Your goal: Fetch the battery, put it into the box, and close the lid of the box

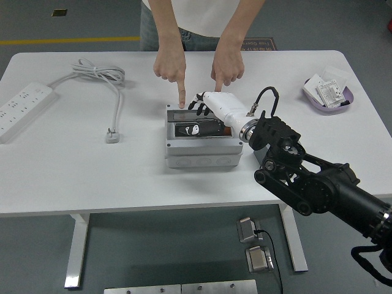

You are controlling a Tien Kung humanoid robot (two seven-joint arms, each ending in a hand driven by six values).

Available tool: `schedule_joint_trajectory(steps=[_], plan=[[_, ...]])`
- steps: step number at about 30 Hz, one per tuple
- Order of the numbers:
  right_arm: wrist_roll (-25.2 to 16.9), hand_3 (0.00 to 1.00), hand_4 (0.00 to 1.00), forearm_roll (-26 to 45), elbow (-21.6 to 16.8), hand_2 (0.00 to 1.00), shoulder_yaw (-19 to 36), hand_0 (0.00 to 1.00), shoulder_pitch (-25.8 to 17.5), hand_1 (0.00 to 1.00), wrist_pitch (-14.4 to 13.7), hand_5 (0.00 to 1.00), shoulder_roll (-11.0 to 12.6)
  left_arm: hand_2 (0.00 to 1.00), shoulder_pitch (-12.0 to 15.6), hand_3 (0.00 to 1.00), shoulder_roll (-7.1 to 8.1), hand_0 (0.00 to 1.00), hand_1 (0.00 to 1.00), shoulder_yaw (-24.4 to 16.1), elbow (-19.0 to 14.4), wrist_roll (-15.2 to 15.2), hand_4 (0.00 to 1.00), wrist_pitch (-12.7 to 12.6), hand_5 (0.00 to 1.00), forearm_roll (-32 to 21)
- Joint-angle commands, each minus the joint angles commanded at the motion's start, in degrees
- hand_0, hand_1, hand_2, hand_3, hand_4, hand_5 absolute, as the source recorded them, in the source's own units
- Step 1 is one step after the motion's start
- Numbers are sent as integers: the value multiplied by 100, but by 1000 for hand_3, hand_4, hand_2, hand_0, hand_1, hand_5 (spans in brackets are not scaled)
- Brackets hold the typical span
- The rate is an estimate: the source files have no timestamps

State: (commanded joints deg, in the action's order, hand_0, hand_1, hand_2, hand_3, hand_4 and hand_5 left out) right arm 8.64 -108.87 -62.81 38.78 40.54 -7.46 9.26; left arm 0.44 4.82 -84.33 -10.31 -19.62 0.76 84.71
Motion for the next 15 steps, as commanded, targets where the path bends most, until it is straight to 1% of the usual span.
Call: schedule_joint_trajectory(steps=[5, 10, 15], plan=[[43, 670, 952, -86, -113, 556, 182, 475, -47, 481, 60, 608, 31, 633, 6, 637, -17, 604, 636, 18, 0, 2, 762, -1, 89, -20], [123, 668, 951, -173, -316, 554, 357, 474, -155, 481, 135, 607, 102, 633, 14, 637, -39, 603, 636, 36, 0, 4, 762, -3, 91, -41], [158, 674, 953, -133, -414, 554, 323, 474, -288, 479, 163, 614, 155, 634, 10, 638, -49, 603, 636, 50, 0, 9, 762, -6, 90, -55]])
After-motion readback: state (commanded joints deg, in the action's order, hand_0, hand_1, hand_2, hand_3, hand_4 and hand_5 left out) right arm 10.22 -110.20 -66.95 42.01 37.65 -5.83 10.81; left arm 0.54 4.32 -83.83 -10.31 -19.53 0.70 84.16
